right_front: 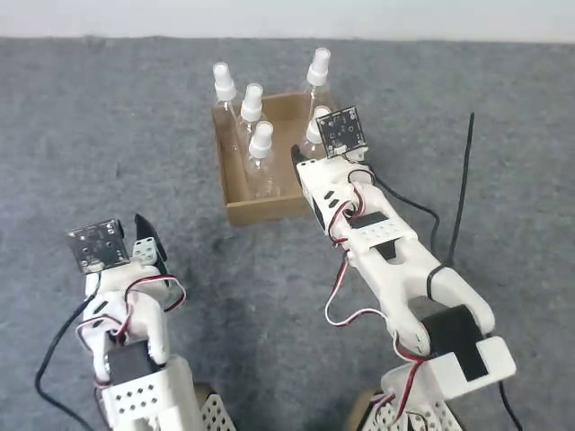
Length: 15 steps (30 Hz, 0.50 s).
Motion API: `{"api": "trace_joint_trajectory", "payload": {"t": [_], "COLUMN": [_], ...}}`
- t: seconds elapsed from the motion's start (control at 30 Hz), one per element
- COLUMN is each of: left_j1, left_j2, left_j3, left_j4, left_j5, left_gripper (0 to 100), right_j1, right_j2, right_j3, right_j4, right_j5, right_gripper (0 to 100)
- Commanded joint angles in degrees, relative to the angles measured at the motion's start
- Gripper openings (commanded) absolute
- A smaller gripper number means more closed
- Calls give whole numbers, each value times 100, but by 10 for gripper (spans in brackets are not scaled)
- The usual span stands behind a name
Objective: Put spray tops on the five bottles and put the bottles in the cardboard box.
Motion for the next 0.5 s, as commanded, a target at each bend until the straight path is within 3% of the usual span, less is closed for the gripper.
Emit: {"api": "trace_joint_trajectory", "payload": {"t": [0.0, 0.13, 0.23, 0.47], "left_j1": [-26, -26, -26, -26], "left_j2": [-123, -123, -123, -123], "left_j3": [-57, -57, -57, -57], "left_j4": [-185, -185, -185, -185], "left_j5": [-44, -44, -44, -44], "left_gripper": [94, 94, 94, 95], "right_j1": [84, 48, 40, 31], "right_j2": [-145, -136, -136, -154], "right_j3": [-413, -413, -396, -712], "right_j4": [22, 22, 66, 998], "right_j5": [-26, -26, -26, -62], "right_gripper": [11, 19, 87, 155]}}
